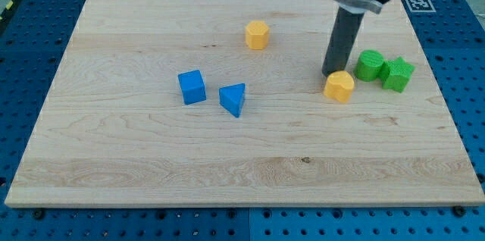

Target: Push the yellow heart towards bottom center

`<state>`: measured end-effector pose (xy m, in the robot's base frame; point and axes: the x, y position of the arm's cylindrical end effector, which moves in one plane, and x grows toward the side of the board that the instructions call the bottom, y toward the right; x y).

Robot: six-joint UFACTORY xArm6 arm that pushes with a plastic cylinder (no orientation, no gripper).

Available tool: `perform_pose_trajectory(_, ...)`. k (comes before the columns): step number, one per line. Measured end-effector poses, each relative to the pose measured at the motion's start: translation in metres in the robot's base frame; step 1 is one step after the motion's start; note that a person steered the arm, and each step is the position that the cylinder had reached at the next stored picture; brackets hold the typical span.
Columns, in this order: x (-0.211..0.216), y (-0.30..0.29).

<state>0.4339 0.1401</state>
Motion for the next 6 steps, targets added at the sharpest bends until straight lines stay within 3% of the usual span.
perform_pose_trajectory(3,0.065,0.038)
perform_pose_trajectory(6,0.104,0.029)
